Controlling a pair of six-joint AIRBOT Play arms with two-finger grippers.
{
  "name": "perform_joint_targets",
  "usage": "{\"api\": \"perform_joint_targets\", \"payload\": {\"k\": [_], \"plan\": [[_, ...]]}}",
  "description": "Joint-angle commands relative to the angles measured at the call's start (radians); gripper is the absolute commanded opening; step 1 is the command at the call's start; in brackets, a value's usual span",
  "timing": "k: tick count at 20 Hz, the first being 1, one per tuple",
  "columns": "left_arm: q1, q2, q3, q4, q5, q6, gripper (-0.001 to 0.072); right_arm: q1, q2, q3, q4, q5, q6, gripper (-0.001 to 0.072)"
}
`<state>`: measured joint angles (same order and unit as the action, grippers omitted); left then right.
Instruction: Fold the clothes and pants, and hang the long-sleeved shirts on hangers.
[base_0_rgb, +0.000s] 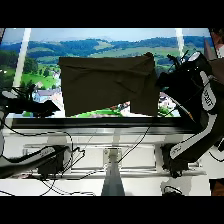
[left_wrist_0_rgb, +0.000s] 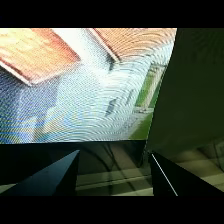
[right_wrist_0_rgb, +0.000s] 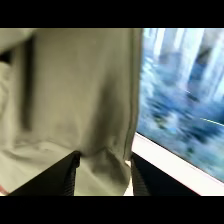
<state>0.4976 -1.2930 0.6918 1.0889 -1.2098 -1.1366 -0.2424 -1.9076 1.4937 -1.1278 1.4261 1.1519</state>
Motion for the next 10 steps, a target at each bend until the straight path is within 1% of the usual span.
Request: {"api": "perform_joint_targets", "payload": {"k": [1,4,6,8,10], "plan": [[0.000,0.000,0.000,-0.006,-0.005,0.000,0.0468,0.000,-0.002,-0.001,-0.003,-0.033,0.013,0.0388],[0.000,0.000,0.000,-0.006,-0.006,0.000,0.0468,0.000,-0.002,-0.001,0.077,-0.080,-0.024,0.0387],[0.000,0.000,0.000,-0.006,-0.006,0.000,0.0468,0.000,-0.002,-0.001,0.106,-0.115,-0.026,0.0387],[0.000,0.000,0.000,-0.006,-0.006,0.000,0.0468,0.000,-0.002,-0.001,0.139,-0.110,-0.051,0.0379],[0.000,0.000,0.000,-0.006,-0.006,0.000,0.0468,0.000,-0.002,-0.001,0.156,-0.067,-0.074,0.0369]]}}
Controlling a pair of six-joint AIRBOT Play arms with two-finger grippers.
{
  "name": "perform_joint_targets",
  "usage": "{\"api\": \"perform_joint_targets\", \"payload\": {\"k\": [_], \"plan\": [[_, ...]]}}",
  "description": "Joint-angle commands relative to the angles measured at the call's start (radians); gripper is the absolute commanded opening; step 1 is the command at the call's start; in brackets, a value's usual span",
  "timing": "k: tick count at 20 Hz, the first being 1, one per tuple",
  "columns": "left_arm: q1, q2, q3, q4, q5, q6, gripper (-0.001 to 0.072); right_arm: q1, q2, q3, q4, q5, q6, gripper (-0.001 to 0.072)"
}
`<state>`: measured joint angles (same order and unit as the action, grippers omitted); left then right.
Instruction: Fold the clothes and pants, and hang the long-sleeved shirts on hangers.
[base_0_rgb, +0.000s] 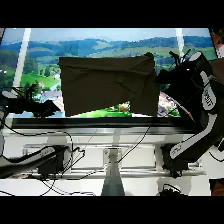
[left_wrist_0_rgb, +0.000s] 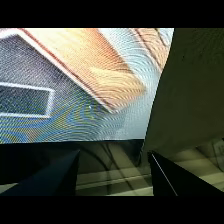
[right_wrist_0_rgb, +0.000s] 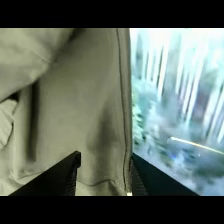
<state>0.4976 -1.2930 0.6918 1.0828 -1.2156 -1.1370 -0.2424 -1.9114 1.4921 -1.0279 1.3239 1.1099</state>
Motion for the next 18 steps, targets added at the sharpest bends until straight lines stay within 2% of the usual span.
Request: {"api": "perform_joint_targets", "payload": {"k": [1,4,5,7,9,10,11,15,18], "plan": [[0.000,-0.001,0.000,0.000,0.000,0.000,0.0468,0.000,0.001,0.000,0.049,0.057,-0.032,0.0369],[0.000,-0.002,-0.002,0.000,0.000,0.000,0.0468,0.000,0.001,0.000,-0.011,0.114,-0.032,0.0358],[0.000,-0.002,-0.007,-0.004,0.000,0.000,0.0468,0.000,0.001,0.000,-0.023,0.130,-0.032,0.0304],[0.000,-0.002,-0.030,-0.020,0.000,0.000,0.0468,0.000,0.001,0.000,-0.021,0.130,-0.048,0.0283],[0.000,-0.002,-0.055,-0.022,0.000,0.000,0.0468,0.000,0.001,0.001,-0.019,0.124,-0.058,0.0204],[-0.001,-0.002,-0.067,-0.023,0.000,0.000,0.0468,0.000,0.001,0.001,-0.019,0.121,-0.058,0.0059],[-0.006,-0.002,-0.078,-0.022,-0.001,0.000,0.0468,0.000,0.001,0.001,-0.019,0.119,-0.058,0.0022],[-0.061,-0.002,-0.130,-0.022,0.011,0.001,0.0467,0.000,0.001,0.001,-0.019,0.106,-0.058,0.0022],[-0.116,-0.002,-0.146,-0.024,0.113,0.000,0.0466,0.000,0.002,0.001,-0.008,0.097,-0.058,0.0021]]}}
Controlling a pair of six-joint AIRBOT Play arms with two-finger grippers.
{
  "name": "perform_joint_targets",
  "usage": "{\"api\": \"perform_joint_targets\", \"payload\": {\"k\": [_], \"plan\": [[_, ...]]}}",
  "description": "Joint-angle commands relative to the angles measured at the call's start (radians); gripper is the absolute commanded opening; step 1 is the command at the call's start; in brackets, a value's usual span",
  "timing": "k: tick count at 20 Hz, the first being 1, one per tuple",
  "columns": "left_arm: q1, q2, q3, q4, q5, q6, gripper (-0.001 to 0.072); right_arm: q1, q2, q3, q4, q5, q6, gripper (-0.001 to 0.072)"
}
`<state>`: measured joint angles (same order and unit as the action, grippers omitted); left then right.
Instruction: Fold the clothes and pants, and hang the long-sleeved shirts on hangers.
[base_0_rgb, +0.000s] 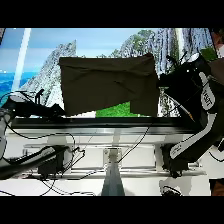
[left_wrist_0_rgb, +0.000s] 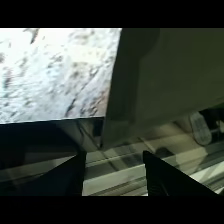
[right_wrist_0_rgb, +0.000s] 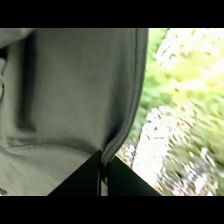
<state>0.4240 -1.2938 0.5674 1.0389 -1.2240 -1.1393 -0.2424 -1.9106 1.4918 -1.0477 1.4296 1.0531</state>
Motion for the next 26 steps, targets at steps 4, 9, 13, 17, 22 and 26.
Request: {"api": "perform_joint_targets", "payload": {"k": [4,9,13,17,22,26], "plan": [[-0.094,-0.002,-0.021,-0.086,0.282,0.003,0.0136,0.003,0.013,0.004,0.056,-0.009,-0.002,0.0021],[-0.102,-0.001,-0.018,-0.117,0.375,0.003,0.0015,0.020,0.066,0.004,0.084,-0.009,-0.028,0.0020],[-0.098,0.019,0.003,-0.105,0.303,0.019,0.0015,0.025,0.085,0.004,0.082,-0.011,-0.035,0.0021],[-0.098,0.115,0.100,-0.105,0.186,0.086,0.0014,0.029,0.098,0.004,0.085,-0.006,-0.035,0.0021],[-0.098,0.254,0.167,-0.099,0.184,0.084,0.0061,0.031,0.153,0.004,0.083,-0.008,-0.037,0.0021],[-0.098,0.224,0.163,0.050,0.124,0.005,0.0577,0.031,0.155,0.004,0.082,-0.008,-0.035,0.0021]]}}
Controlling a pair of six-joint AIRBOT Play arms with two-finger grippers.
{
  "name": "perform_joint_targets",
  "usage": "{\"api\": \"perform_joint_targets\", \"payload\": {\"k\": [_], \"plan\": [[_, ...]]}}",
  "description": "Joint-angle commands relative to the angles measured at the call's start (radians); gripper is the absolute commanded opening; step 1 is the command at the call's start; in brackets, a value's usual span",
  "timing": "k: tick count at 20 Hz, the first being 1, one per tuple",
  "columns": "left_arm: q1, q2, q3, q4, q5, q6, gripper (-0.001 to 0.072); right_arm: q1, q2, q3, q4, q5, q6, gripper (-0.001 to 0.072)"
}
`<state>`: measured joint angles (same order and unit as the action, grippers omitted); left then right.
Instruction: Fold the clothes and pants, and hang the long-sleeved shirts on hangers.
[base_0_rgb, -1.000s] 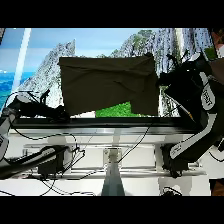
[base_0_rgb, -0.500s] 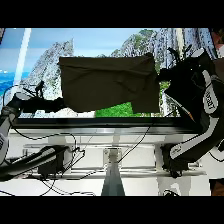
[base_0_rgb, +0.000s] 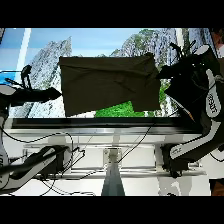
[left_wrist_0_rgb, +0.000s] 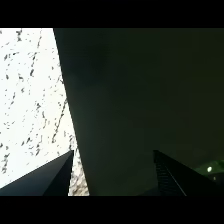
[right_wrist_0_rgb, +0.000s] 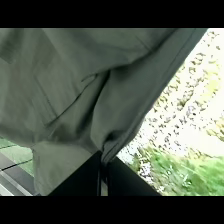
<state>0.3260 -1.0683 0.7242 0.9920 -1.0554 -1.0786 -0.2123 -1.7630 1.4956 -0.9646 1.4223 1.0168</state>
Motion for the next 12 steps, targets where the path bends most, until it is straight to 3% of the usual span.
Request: {"api": "perform_joint_targets", "payload": {"k": [1,6,8,11,12], "plan": [[0.000,-0.024,0.001,0.133,-0.069,-0.058,0.0574,0.001,0.007,0.000,-0.001,-0.001,0.001,0.0021],[0.000,-0.178,-0.074,0.131,-0.119,-0.021,0.0567,0.001,0.007,0.000,-0.001,-0.001,0.002,0.0021],[0.000,-0.242,-0.098,0.078,-0.102,0.023,0.0453,0.001,0.007,0.000,-0.001,-0.001,0.002,0.0021],[0.000,-0.310,-0.099,0.000,-0.027,0.068,0.0411,0.001,0.007,0.000,0.000,-0.001,0.001,0.0021],[0.000,-0.320,-0.099,-0.028,-0.010,0.093,0.0333,0.001,0.007,0.000,0.000,0.000,0.002,0.0021]]}}
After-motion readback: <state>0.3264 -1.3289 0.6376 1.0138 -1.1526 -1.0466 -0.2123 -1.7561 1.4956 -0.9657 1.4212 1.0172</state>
